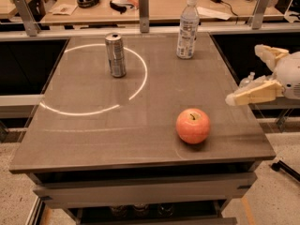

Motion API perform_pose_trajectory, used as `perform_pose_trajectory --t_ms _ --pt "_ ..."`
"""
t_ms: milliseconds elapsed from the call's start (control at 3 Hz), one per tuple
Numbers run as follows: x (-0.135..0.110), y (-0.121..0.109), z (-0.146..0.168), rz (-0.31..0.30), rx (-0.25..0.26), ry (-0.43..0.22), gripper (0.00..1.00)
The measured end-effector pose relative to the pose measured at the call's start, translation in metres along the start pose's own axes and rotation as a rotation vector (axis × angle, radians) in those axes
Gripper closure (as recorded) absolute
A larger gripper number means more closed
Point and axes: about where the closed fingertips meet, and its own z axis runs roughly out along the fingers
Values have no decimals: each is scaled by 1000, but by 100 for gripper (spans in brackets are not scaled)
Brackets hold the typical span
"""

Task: Move redbull can near apple

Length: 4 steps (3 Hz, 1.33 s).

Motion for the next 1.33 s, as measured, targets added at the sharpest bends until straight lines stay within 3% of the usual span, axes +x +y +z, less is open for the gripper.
perform_pose_trajectory --t_ms 667,1333 --pt "-14 -13 69 33 41 -116 0" --pt "-36 -5 146 47 -26 -180 0"
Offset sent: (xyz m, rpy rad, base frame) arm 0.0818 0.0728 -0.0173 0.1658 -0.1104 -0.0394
